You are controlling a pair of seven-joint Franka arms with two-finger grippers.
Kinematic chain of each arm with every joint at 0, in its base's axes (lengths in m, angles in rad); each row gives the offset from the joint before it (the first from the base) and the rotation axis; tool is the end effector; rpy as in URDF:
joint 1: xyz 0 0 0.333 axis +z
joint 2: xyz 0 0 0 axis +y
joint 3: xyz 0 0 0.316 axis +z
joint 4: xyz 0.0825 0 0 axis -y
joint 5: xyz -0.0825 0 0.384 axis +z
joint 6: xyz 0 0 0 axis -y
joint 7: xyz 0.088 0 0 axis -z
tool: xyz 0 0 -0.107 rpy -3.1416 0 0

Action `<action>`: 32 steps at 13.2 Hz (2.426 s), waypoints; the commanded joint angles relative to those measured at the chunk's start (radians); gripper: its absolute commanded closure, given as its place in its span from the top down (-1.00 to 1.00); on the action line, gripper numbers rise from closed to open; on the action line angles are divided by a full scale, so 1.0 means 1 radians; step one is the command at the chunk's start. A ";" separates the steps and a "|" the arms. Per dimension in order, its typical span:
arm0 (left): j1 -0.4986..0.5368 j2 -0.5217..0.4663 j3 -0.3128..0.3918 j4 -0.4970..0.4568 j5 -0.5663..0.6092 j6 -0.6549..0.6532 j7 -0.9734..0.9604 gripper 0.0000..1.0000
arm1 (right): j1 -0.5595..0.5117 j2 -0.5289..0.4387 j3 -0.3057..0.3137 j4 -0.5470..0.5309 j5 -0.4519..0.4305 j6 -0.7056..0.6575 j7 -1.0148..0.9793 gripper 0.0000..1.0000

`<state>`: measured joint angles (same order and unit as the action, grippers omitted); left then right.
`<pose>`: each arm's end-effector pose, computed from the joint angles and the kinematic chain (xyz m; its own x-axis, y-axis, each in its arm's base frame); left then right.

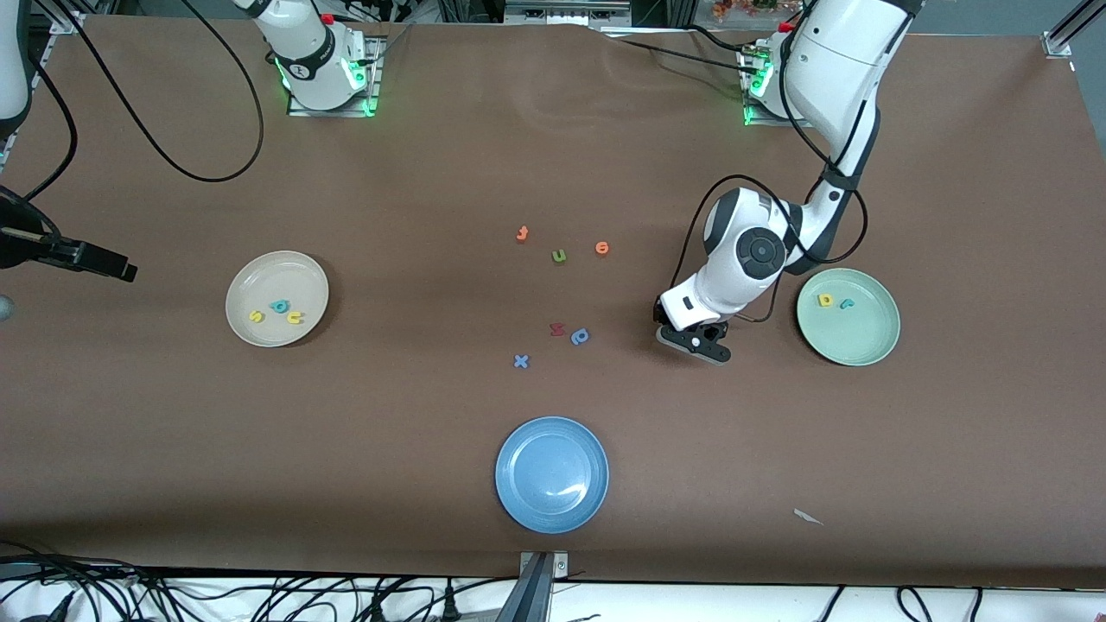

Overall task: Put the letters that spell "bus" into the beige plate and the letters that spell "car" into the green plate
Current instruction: 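Lower the left gripper and grasp the teal c, then carry the teal c onto the green plate and open the left gripper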

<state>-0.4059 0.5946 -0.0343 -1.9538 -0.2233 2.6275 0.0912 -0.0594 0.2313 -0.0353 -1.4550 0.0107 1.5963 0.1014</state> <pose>0.5672 -0.2605 0.1763 0.9436 -0.3223 0.0762 -0.3300 -0.9341 0.1362 0.6192 -0.0554 0.5450 0.9768 -0.1945 -0.0895 -0.1947 -0.9808 0.0066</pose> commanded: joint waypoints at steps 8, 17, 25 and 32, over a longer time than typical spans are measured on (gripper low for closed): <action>-0.034 0.037 0.030 0.049 0.024 -0.004 -0.002 -0.03 | -0.014 -0.010 0.015 -0.015 -0.005 0.010 -0.002 1.00; -0.034 0.039 0.030 0.047 0.025 -0.004 -0.001 -0.44 | -0.014 -0.009 0.015 -0.015 -0.005 0.016 -0.002 1.00; -0.025 0.010 0.045 0.049 0.027 -0.017 0.004 -1.00 | -0.014 -0.009 0.015 -0.015 -0.005 0.014 -0.003 1.00; 0.206 -0.188 0.054 0.067 0.143 -0.370 0.012 -1.00 | -0.016 -0.009 0.015 -0.015 -0.005 0.016 -0.003 1.00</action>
<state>-0.2723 0.4750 0.0291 -1.8554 -0.1235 2.3535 0.0913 -0.0606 0.2324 -0.0353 -1.4560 0.0107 1.6011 0.1014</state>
